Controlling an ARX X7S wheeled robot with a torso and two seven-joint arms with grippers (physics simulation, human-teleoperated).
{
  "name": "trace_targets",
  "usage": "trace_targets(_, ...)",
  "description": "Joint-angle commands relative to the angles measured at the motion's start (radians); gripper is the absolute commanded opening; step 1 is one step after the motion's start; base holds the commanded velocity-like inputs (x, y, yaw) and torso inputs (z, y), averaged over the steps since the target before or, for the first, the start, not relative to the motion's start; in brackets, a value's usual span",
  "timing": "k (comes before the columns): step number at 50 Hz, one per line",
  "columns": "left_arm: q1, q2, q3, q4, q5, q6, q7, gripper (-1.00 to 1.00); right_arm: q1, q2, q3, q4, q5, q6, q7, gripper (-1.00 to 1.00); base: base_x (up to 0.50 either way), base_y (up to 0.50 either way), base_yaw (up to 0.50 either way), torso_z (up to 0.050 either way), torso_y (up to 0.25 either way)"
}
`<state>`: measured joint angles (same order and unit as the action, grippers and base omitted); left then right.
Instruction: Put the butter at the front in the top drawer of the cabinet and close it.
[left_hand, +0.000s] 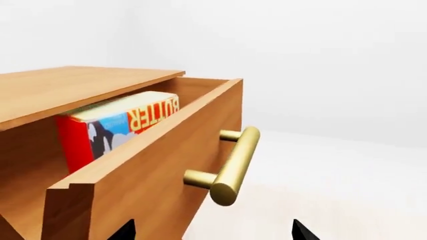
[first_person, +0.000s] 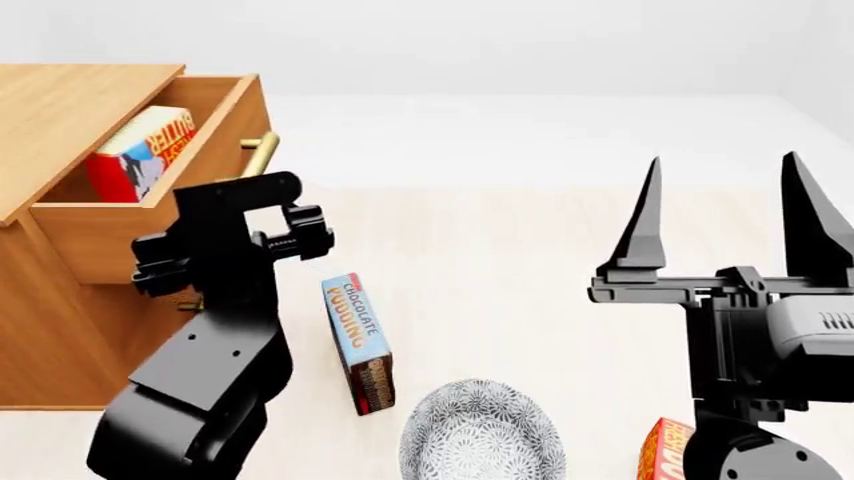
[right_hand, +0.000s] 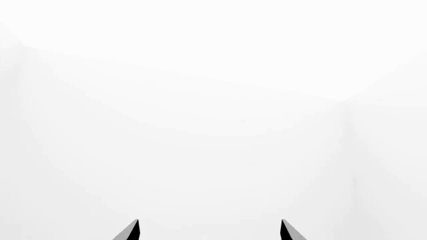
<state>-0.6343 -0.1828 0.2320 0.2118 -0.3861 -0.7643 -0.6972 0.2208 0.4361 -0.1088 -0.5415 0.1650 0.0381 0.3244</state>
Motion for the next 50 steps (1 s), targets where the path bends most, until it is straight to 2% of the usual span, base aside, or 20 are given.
trace_targets(1, -0.035, -0.012, -0.024, -0.085, 0.03, 0.036, -0.026, 1.0, -0.008, 0.005, 0.002, -0.004, 0.003, -0.003, 0.002, 1.0, 0.0, 0.0, 0.0, 0.0, 0.0)
trace_targets(50, -0.179, -0.047, -0.077, -0.459, 0.137, 0.173, -0.127, 1.0, 0.012, 0.004, -0.015, 0.013, 0.001, 0.002, 0.012, 1.0, 0.0, 0.0, 0.0, 0.0, 0.0)
